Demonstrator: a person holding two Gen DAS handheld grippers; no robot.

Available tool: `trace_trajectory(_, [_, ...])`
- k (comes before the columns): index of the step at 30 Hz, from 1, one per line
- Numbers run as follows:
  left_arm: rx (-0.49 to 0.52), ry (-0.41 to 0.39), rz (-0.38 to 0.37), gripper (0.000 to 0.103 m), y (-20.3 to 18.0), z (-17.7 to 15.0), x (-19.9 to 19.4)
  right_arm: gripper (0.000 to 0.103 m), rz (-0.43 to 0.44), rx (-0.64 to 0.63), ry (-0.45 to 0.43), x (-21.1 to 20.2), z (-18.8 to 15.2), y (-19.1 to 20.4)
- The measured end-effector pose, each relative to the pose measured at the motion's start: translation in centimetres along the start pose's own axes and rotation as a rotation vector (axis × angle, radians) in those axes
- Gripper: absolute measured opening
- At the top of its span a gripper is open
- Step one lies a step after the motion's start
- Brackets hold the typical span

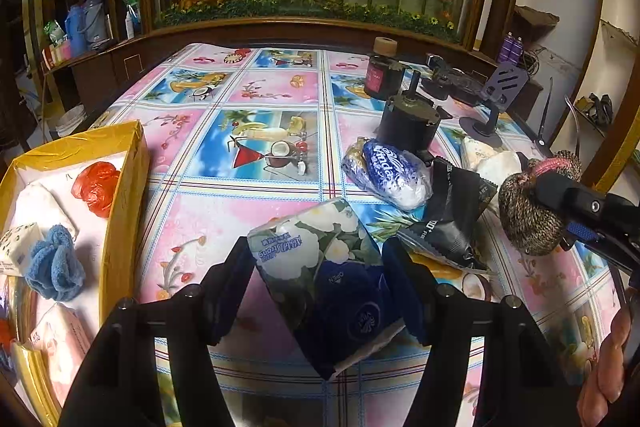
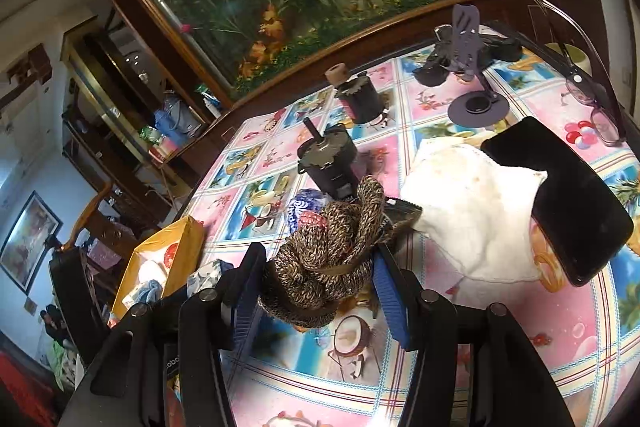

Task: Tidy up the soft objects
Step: 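Grasp the blue floral tissue pack with the left tool while the right tool grasps the brown knitted hat, then carry the floral tissue pack and knitted hat over the tray with both tools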

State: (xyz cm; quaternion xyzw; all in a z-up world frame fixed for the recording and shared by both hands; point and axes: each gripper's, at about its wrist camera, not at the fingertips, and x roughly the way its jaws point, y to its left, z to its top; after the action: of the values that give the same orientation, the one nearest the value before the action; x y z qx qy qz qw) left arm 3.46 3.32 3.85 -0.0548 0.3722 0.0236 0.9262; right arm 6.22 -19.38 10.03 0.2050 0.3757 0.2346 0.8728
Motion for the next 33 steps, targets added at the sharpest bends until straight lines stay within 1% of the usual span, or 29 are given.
trace_trajectory(17, [-0.009,-0.012,-0.003,0.065,0.2,0.1,-0.3,0.058,0.006,-0.01,-0.005,0.1,-0.1,0.2])
trace_trajectory(23, [-0.034,-0.02,-0.011,0.065,0.6,0.3,-0.5,0.058,-0.012,0.015,-0.034,-0.6,0.1,-0.3])
trace_trajectory(27, [-0.03,-0.023,-0.008,0.065,0.6,0.2,-0.6,0.058,-0.015,0.048,-0.062,-1.4,0.5,-1.0])
trace_trajectory(33, [-0.027,-0.037,0.007,0.065,0.6,0.3,-0.9,0.058,-0.002,0.049,-0.053,-1.4,0.6,-1.0])
